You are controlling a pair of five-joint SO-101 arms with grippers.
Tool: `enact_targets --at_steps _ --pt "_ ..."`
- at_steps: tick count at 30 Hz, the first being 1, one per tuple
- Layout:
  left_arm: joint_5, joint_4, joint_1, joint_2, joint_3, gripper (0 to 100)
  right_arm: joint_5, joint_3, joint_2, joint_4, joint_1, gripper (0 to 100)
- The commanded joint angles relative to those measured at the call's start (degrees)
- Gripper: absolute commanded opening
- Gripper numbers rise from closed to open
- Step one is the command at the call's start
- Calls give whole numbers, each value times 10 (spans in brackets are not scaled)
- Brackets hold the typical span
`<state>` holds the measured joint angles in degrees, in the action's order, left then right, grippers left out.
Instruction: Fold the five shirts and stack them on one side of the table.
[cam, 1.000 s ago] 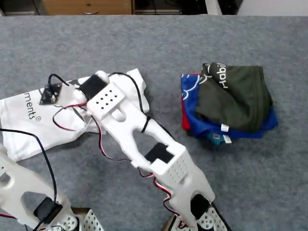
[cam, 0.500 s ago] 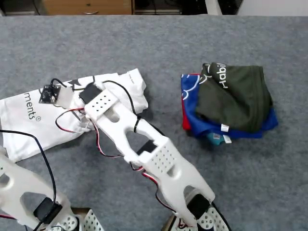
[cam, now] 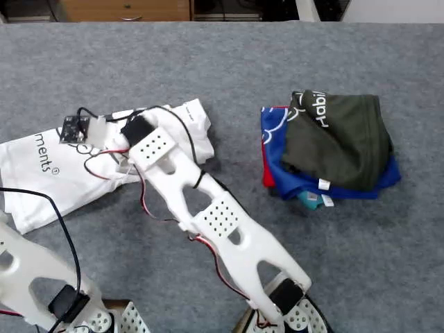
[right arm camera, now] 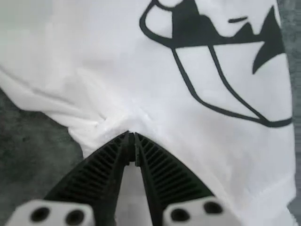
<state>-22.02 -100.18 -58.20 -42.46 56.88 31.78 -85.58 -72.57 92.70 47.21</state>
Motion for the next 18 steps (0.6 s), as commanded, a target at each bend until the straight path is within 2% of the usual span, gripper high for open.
enact_targets --at_steps 1,6,10,18 --pt "4 -6 20 89 -27 193 10 -107 75 82 -15 3" --pt "5 -6 63 175 -156 203 8 -44 197 94 -32 3" --pt "8 -4 98 192 -244 202 8 -15 283 97 -65 3" --pt "35 72 86 138 -253 201 10 148 388 96 -112 3"
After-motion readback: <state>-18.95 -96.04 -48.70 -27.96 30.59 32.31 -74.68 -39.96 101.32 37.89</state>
